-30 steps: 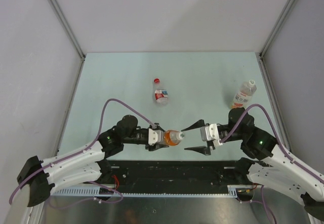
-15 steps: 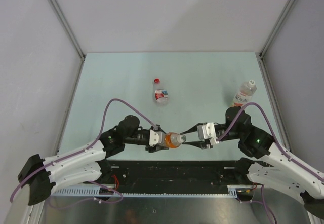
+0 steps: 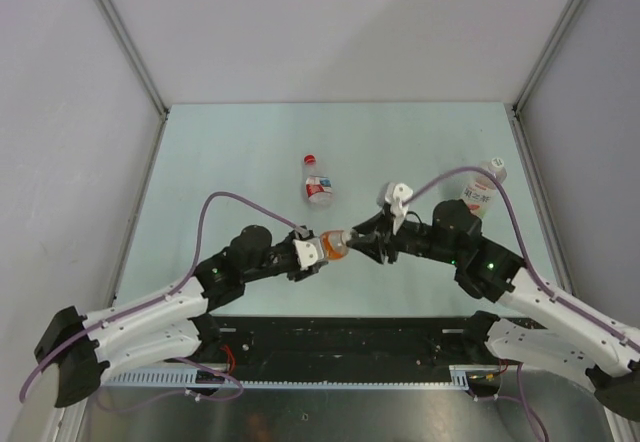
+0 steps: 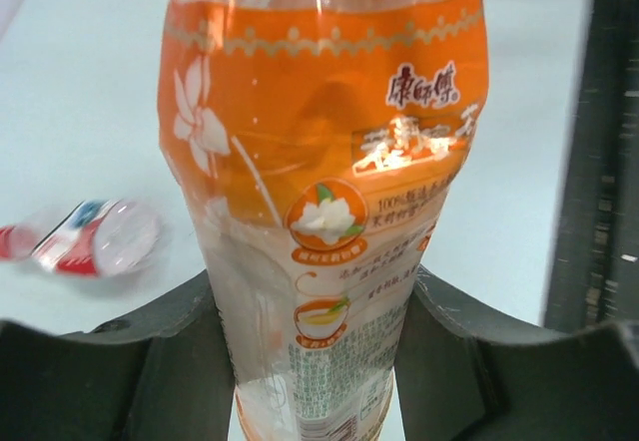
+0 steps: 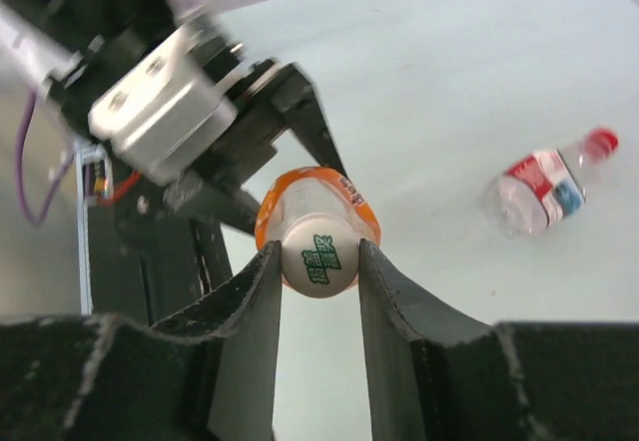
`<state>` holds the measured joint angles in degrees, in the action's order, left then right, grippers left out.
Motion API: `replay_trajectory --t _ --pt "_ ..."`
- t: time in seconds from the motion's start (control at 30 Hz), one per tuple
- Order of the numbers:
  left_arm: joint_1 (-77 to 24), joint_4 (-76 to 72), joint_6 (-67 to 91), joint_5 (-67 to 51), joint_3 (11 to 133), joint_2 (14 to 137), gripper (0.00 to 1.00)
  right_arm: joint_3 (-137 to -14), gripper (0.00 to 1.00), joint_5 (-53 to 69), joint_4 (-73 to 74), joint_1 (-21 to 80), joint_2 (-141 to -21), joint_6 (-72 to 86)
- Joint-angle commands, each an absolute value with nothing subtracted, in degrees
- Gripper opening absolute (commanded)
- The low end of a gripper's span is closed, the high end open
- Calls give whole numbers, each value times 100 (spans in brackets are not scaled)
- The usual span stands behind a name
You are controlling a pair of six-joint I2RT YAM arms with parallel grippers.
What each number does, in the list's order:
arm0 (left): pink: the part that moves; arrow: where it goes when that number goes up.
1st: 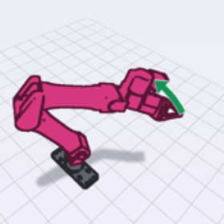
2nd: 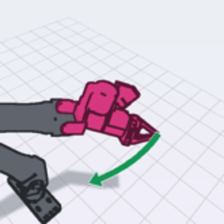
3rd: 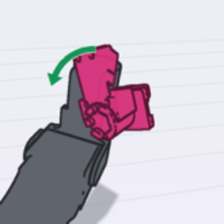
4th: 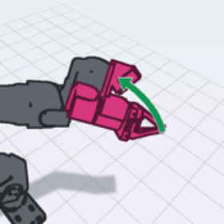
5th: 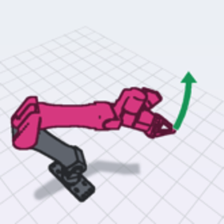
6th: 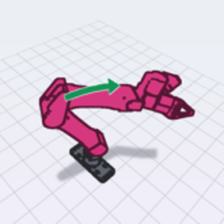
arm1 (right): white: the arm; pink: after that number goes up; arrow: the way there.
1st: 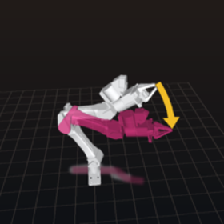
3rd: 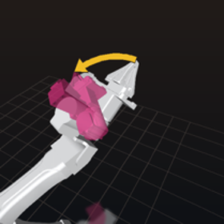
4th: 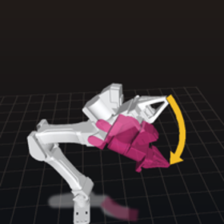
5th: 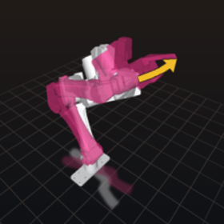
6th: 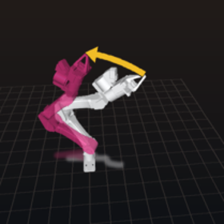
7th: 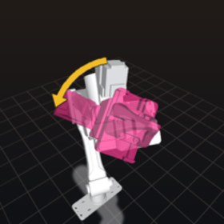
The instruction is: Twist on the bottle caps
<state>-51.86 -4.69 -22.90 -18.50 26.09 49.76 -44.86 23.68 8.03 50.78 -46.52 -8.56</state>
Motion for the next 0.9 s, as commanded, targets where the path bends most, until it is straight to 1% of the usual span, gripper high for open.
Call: replay_trajectory --t 0.0,0.13,0.2,0.27,0.43,0.53,0.57,0.6,0.63,0.7,0.73,0.8,0.83,0.87 --pt "-5326 -2036 -2372 -586 3259 5328 0 -4509 0 515 560 5180 -5422 1917" --pt "-5482 -2606 -2416 468 3434 6105 0 -4493 0 -840 622 5345 -5722 3438" --pt "-5558 -2917 -2379 756 3456 6406 0 -4454 0 -1493 645 5364 -5790 4158" --pt "-5650 -3140 -2381 908 3448 6605 0 -4427 0 -1898 625 5364 -5853 4724" --pt "-5797 -3430 -2539 992 3350 6809 0 -4493 0 -1856 503 5110 -5888 5374" --pt "-5822 -3463 -2522 1024 3268 6870 0 -4554 0 -1860 536 5057 -5833 5295" --pt "-5825 -3472 -2496 1026 3229 6885 0 -4571 1 -1866 545 5042 -5799 5209" --pt "-5826 -3485 -2461 1049 3188 6901 0 -4593 4 -1869 576 5022 -5769 5140" --pt "-5827 -3491 -2421 1087 3150 6909 0 -4617 8 -1862 626 4994 -5728 5057" --pt "-5827 -3496 -2332 1157 3051 6904 0 -4685 22 -1812 712 4929 -5635 4853" --pt "-5827 -3497 -2296 1146 2993 6875 0 -4716 34 -1754 695 4903 -5577 4676" --pt "-5827 -3498 -2204 1025 2860 6808 0 -4738 62 -1414 497 4867 -5442 4010" --pt "-5827 -3498 -2170 881 2788 6757 0 -4742 74 -1204 385 4859 -5358 3561" --pt "-5827 -3498 -2148 718 2712 6705 0 -4744 83 -1006 298 4851 -5241 3129"
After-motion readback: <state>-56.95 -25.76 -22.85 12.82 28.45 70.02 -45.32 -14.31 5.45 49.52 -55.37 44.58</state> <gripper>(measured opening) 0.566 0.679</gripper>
